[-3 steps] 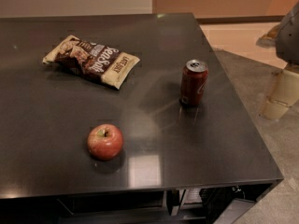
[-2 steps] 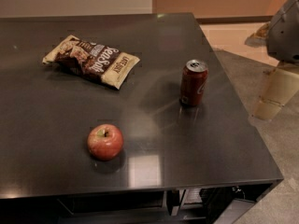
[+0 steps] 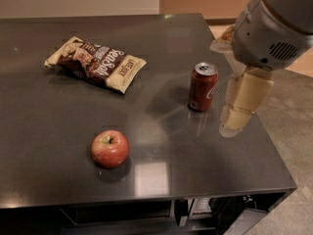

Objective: Move apple near coke can

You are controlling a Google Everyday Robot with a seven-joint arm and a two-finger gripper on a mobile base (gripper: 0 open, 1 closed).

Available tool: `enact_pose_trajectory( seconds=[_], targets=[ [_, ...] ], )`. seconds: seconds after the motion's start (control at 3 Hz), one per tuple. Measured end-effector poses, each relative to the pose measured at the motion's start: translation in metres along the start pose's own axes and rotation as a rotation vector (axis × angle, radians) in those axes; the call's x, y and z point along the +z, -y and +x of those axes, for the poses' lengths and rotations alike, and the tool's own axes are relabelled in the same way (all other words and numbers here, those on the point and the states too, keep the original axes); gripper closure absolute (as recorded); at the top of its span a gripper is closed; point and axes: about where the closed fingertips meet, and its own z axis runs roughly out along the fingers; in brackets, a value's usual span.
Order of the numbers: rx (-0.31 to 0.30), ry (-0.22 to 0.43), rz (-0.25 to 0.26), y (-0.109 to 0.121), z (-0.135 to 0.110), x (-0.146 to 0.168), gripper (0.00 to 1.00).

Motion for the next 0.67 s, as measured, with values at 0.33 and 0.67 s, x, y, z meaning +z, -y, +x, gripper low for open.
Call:
enact_pose_trajectory(
  seconds=[0.33, 0.67],
  targets=[
    [-0.073, 0.040, -0.037, -0.014, -0.043, 0.017, 0.00],
    [-0.140, 0.055, -0.080, -0.034, -0.079, 0.039, 0.00]
  ],
)
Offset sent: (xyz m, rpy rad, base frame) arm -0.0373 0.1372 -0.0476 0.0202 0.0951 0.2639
